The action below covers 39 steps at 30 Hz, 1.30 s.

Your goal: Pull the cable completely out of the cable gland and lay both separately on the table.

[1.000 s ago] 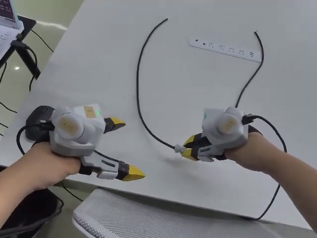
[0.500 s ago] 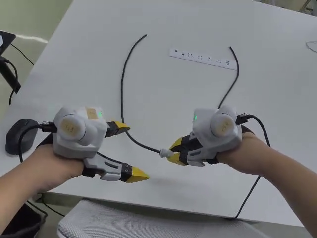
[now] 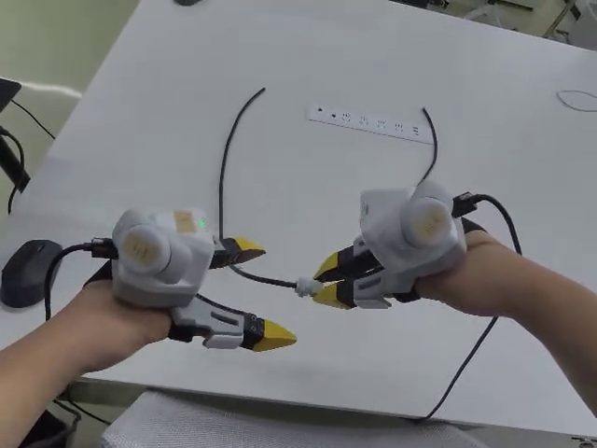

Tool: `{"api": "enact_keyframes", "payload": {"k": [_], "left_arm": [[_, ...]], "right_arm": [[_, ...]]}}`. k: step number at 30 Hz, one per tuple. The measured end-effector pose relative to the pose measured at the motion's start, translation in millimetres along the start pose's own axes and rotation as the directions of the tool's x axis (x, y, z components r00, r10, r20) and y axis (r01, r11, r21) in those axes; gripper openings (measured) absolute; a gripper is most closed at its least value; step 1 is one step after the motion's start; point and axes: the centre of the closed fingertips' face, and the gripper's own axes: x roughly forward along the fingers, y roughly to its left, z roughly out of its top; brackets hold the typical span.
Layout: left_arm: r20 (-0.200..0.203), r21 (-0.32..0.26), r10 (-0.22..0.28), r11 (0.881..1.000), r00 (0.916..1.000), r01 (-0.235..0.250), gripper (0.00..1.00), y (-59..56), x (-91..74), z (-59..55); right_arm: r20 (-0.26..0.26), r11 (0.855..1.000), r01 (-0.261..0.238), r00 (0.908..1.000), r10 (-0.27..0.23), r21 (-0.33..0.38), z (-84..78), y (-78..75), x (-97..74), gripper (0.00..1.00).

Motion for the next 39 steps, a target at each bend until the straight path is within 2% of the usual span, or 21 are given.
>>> {"api": "enact_keyframes", "payload": {"k": [2,5,11,15,21,26,34,37,39], "left_arm": [[0.018,-0.006,-0.003,1.0,0.9998,0.003,0.72,0.8,0.0,6.2],[0.023,-0.006,-0.005,1.0,0.9997,0.005,0.71,1.3,0.3,9.1],[0.054,0.002,-0.021,1.0,0.9983,0.021,0.64,-1.4,-1.5,16.0],[0.066,-0.017,-0.057,0.998,0.9962,0.058,0.53,-5.5,0.0,15.4],[0.071,0.001,-0.091,0.996,0.9933,0.092,0.41,-13.9,4.8,16.0],[0.089,0.017,-0.112,0.994,0.9896,0.111,0.35,-17.6,6.9,20.7],[0.08,0.032,-0.14,0.99,0.987,0.137,0.22,-23.0,8.0,18.4],[0.071,0.037,-0.139,0.99,0.9878,0.137,0.21,-23.6,8.7,15.9],[0.079,0.04,-0.136,0.99,0.9875,0.134,0.21,-23.3,9.0,16.8]], "right_arm": [[0.004,1.0,-0.004,1.0,0.004,-0.017,6.3,0.6,-3.8,0.06],[0.017,1.0,-0.007,0.9998,0.007,-0.021,13.8,1.1,-8.9,0.06],[0.021,1.0,0.003,0.9998,-0.003,-0.03,13.1,1.1,-11.9,0.06],[0.031,0.999,0.011,0.9995,-0.01,-0.047,10.8,3.1,-13.5,0.06],[0.049,0.999,0.013,0.9987,-0.012,-0.034,9.2,5.6,-13.9,0.06],[0.058,0.999,0.005,0.9983,-0.003,-0.038,7.7,9.8,-12.8,0.06],[0.068,0.998,0.002,0.9977,0.002,-0.069,8.0,13.8,-13.8,0.06],[0.069,0.997,0.0,0.9976,0.005,-0.072,7.4,15.2,-13.1,0.06],[0.065,0.997,-0.002,0.9979,0.007,-0.083,6.5,16.1,-12.4,0.06]]}}
